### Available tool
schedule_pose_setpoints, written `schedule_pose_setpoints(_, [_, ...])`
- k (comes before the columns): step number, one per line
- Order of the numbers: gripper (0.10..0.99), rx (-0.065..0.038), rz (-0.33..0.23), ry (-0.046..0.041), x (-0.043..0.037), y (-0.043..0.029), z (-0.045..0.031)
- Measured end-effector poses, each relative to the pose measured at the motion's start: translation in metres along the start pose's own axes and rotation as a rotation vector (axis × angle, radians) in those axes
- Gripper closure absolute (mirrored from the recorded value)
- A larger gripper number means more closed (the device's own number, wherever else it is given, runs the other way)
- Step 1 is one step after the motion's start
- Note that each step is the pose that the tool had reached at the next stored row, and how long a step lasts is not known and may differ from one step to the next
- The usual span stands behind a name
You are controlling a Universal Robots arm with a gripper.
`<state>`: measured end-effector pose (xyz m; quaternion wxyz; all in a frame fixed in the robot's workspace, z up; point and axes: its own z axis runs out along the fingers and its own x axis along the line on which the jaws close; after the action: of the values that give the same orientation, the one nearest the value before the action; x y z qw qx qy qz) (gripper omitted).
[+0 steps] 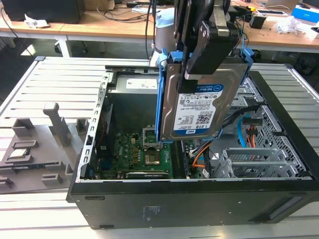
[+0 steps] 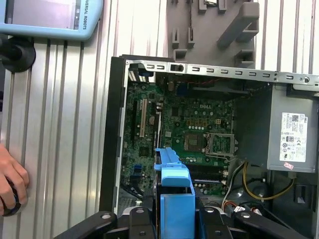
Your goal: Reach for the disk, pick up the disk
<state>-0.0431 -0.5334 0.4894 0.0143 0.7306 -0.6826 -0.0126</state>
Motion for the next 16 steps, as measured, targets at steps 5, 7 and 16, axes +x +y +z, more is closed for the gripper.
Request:
schedule_pose_setpoints(5, [0.722, 0.0, 0.0, -0.0001, 0.0078, 0.0005, 0.0001])
schedule_pose_setpoints(7, [0.722, 0.0, 0.0, -0.0001, 0.013, 0.0009, 0.0001])
schedule_pose_setpoints(16, [0.722, 0.0, 0.0, 0.0, 0.0236, 0.0015, 0.0001])
